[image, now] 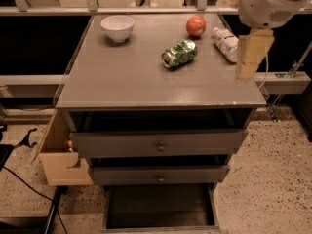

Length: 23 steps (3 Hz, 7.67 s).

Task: Place green can into bottom drawer

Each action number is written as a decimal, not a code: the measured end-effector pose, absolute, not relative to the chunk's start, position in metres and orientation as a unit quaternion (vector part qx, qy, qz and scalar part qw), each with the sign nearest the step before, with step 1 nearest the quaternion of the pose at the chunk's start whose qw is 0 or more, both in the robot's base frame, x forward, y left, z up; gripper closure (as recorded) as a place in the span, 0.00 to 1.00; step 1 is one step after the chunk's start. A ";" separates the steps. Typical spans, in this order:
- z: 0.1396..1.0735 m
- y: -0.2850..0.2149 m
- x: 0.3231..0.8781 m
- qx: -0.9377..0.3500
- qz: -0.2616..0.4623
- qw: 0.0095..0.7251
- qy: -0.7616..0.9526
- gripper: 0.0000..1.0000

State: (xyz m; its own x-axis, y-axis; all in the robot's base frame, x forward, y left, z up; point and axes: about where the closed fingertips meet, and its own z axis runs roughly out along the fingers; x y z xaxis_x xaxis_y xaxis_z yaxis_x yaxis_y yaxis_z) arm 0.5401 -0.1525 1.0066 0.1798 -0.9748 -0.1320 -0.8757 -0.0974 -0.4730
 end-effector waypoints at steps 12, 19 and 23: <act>0.882 -0.095 0.772 -0.806 -0.013 0.263 0.531 0.00; 0.855 -0.095 0.775 -0.809 0.004 0.237 0.537 0.89; 0.932 -0.095 0.748 -0.747 -0.029 0.327 0.579 1.00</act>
Offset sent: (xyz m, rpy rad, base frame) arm 0.1335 0.0789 -0.0070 -0.0553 -0.0350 0.1974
